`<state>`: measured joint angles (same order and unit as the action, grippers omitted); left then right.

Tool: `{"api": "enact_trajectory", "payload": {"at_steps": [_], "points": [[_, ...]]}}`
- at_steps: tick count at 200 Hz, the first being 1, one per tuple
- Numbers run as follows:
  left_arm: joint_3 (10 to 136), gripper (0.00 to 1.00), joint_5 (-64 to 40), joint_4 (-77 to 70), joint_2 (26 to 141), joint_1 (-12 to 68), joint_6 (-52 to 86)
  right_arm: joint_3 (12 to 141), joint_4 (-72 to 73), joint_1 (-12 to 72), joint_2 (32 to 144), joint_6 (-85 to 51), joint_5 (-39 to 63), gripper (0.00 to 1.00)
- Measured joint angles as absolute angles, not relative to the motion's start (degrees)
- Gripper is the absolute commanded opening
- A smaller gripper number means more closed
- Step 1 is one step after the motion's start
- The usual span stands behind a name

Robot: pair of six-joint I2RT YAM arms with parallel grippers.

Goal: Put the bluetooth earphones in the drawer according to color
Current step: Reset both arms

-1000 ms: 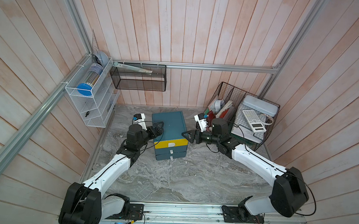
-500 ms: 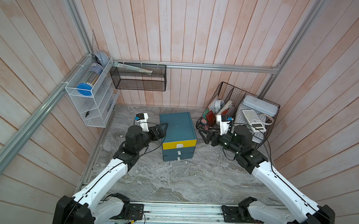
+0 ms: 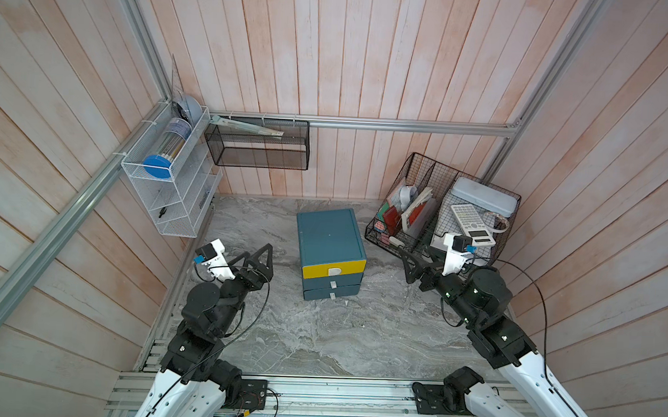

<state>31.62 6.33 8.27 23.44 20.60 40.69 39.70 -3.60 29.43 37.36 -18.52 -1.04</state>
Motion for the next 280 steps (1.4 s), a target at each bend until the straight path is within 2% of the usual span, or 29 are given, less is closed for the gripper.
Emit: {"api": "enact_trajectory", "payload": {"at_steps": [42, 85, 121, 157, 218, 280], "points": [[19.55, 1.0, 10.28, 7.53, 21.54, 20.6, 42.26, 31.4, 1.74, 29.41, 35.9, -15.2, -4.97, 0.98], [14.63, 1.0, 11.0, -2.74, 34.65, 19.05, 41.6, 22.96, 11.66, 28.51, 40.42, -11.25, -9.23, 0.98], [15.25, 1.0, 8.4, -10.41, 45.58, 9.17, 40.16, 18.04, 22.7, 19.35, 45.17, -10.48, -8.51, 0.98], [17.08, 1.0, 8.88, -14.48, 49.78, 2.92, 35.73, 11.92, 35.79, 7.92, 49.47, -11.94, -5.65, 0.98], [9.17, 1.0, 13.89, -33.04, 51.07, 0.54, 18.48, 7.57, 54.54, 4.69, 61.82, -11.7, -8.12, 0.98], [7.97, 1.0, 16.01, -53.98, 74.15, -1.87, 11.92, 9.06, 62.83, 3.86, 70.35, -9.34, -9.8, 0.98]]}}
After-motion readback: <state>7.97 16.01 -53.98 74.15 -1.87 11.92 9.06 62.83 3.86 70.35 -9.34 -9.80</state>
